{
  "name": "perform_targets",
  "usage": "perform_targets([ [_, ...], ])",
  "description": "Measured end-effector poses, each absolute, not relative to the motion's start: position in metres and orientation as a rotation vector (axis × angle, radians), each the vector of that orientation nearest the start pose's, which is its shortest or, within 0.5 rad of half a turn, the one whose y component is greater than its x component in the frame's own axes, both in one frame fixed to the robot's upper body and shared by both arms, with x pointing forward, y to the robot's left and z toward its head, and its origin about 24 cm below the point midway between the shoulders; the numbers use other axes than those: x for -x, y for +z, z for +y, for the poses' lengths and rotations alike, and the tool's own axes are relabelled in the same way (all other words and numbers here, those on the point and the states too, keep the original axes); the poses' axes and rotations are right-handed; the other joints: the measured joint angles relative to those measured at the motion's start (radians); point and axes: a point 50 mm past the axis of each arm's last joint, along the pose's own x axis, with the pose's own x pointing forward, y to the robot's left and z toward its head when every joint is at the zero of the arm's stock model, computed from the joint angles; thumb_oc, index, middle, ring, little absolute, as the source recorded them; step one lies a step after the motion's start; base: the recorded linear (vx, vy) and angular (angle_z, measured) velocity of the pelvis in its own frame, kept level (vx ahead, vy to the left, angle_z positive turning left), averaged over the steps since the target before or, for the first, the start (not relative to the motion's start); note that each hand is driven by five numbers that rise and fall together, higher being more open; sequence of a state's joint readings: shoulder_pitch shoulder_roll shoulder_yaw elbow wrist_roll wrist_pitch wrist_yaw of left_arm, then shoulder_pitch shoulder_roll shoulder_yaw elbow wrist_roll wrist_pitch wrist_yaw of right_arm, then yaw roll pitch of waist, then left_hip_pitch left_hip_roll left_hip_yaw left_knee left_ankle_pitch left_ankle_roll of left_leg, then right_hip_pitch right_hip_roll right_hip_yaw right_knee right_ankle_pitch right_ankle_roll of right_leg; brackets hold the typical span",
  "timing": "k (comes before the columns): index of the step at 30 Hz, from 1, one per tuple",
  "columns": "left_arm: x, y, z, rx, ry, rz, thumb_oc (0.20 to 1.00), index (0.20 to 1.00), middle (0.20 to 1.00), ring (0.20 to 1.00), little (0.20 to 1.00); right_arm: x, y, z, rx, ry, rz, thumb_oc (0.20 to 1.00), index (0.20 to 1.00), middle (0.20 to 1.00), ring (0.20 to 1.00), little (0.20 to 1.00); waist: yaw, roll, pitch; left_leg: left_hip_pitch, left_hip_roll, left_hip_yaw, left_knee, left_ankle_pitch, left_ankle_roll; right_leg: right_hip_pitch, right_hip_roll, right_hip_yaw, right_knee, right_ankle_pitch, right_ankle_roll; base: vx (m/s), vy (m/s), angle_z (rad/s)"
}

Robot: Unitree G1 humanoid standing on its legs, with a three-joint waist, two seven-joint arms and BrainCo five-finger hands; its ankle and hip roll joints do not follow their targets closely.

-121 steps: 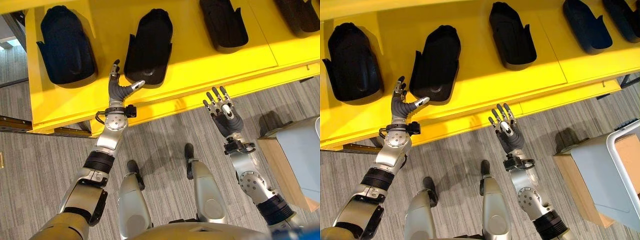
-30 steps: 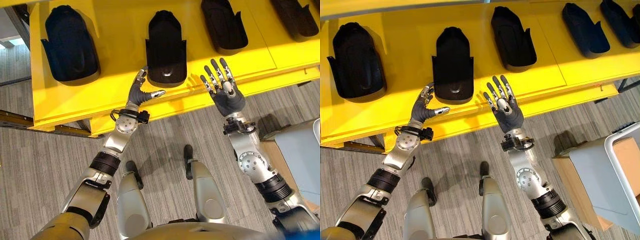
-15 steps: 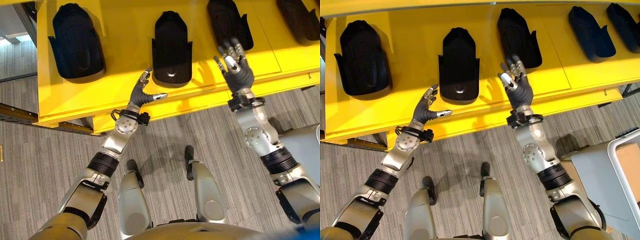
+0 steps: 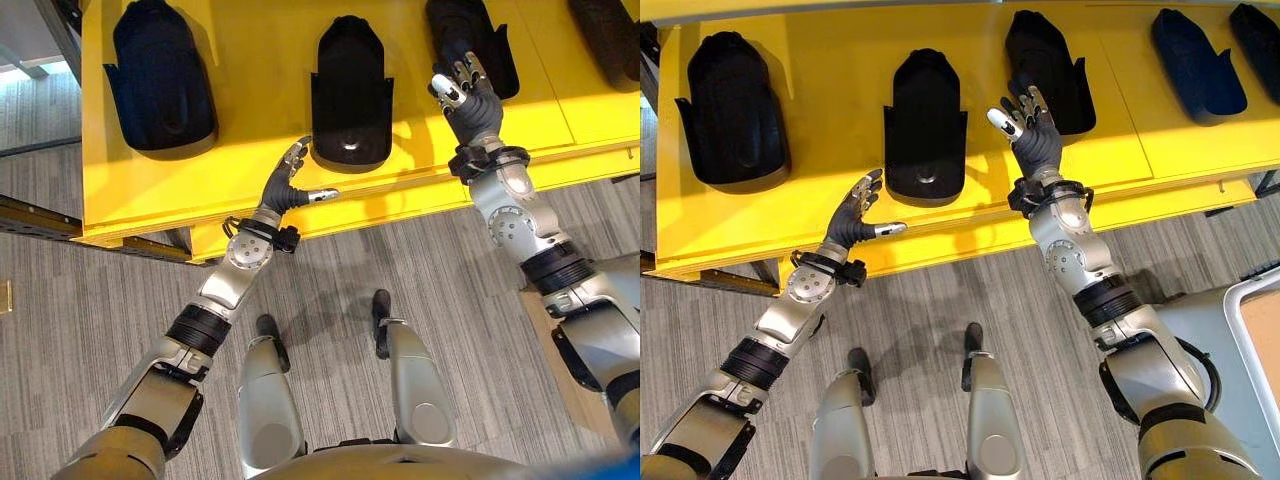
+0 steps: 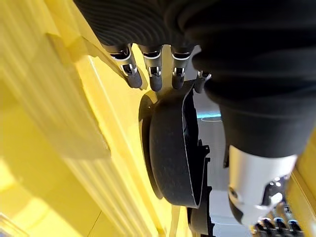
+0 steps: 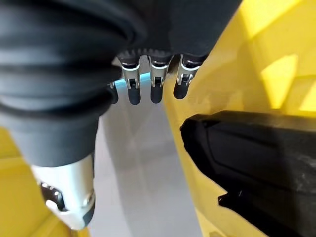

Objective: Move parts from the plastic box to the shelf.

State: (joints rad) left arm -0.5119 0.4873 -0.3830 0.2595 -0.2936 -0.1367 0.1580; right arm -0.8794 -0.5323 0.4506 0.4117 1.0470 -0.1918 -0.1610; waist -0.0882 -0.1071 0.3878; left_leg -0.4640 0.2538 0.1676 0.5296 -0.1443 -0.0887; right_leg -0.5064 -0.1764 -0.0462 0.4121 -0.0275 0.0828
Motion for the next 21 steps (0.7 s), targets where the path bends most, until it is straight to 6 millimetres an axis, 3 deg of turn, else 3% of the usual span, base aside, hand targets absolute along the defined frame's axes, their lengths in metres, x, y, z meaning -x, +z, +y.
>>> perform_targets([
  [8, -0.333, 0.129, 0.149, -0.275, -0.198, -0.29, 1.0, 1.0, 1.0, 1.0, 1.0, -0.386, 0.212, -0.137, -0.351, 0.207, -0.291, 1.0, 1.0, 1.0, 1.0, 1.0, 0.006, 0.012, 0.003, -0.021, -0.001, -0.01, 0.015, -0.001, 0.002, -0.015, 0.0, -0.001, 0.007, 0.0, -0.001, 0.0, 0.0, 0.0],
  [14, -0.333, 0.133, 0.147, -0.273, -0.208, -0.317, 1.0, 1.0, 1.0, 1.0, 1.0, -0.394, 0.203, -0.141, -0.35, 0.143, -0.244, 1.0, 1.0, 1.0, 1.0, 1.0, 0.025, 0.016, 0.005, -0.041, 0.0, -0.014, 0.021, 0.0, 0.0, -0.033, -0.001, -0.006, 0.015, 0.0, 0.0, 0.0, 0.0, 0.0],
  [21, -0.332, 0.135, 0.147, -0.26, -0.211, -0.321, 1.0, 1.0, 1.0, 1.0, 1.0, -0.404, 0.207, -0.129, -0.369, 0.117, -0.21, 1.0, 1.0, 1.0, 1.0, 1.0, 0.03, 0.03, 0.013, -0.045, 0.0, -0.017, 0.024, 0.0, 0.0, -0.046, -0.001, -0.005, 0.041, -0.009, -0.008, 0.0, 0.0, 0.0],
])
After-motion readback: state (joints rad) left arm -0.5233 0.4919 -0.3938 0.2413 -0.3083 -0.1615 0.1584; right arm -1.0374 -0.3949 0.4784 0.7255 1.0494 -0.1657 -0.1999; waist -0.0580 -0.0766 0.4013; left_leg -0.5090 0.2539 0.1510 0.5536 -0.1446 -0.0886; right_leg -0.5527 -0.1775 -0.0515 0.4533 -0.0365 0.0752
